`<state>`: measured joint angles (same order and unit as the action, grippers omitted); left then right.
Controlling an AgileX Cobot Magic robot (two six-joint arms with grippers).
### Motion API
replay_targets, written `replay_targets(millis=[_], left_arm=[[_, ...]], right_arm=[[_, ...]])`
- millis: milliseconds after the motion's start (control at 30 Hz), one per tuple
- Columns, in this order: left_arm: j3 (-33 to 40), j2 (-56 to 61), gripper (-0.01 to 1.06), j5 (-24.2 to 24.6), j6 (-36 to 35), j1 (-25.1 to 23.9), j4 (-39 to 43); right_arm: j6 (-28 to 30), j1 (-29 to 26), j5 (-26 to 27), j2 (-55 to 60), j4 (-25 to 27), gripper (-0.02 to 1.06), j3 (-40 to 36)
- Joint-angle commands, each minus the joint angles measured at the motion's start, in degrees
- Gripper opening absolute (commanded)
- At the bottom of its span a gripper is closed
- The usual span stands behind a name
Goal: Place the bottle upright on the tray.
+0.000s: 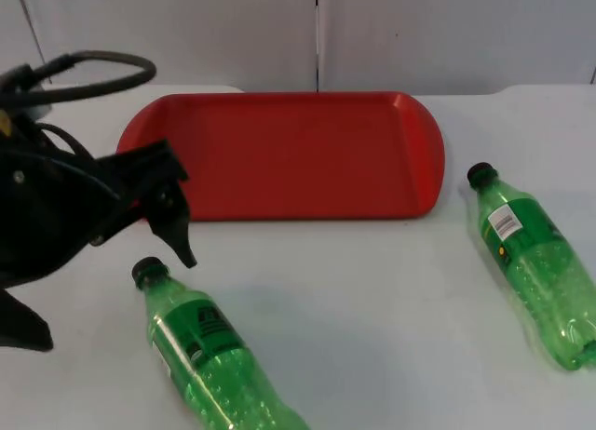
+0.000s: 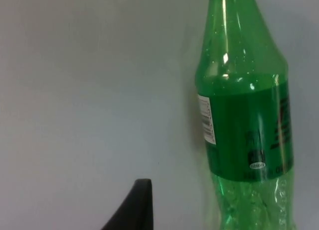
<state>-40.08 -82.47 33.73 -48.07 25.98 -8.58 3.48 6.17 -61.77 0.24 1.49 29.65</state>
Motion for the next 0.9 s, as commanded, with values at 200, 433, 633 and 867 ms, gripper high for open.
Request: replay_targets(millis=[200,433,633,867], left_arm=[[-4.4,-6.0,1.05,-0.5,-5.0,0.8,3.6],[-8.9,-10.2,1.05,4.1,-18.2,6.6,15.8],[-8.9,-10.5,1.05,5.6,-30.9,8.8,23.1],[-8.9,-13.6,1.05,-1.0,-31.9,10.2,18.4]], right_arm=[[0.1,-0.3,-0.1,-0.2,0.1,1.05,-0.1],[0.1,-0.3,-0.1,-0.2,0.1,1.05,-0.1],[0.1,-0.3,-0.1,-0.2,0.1,1.05,-0.1],[0.1,-0.3,-0.1,-0.2,0.1,1.05,-0.1]])
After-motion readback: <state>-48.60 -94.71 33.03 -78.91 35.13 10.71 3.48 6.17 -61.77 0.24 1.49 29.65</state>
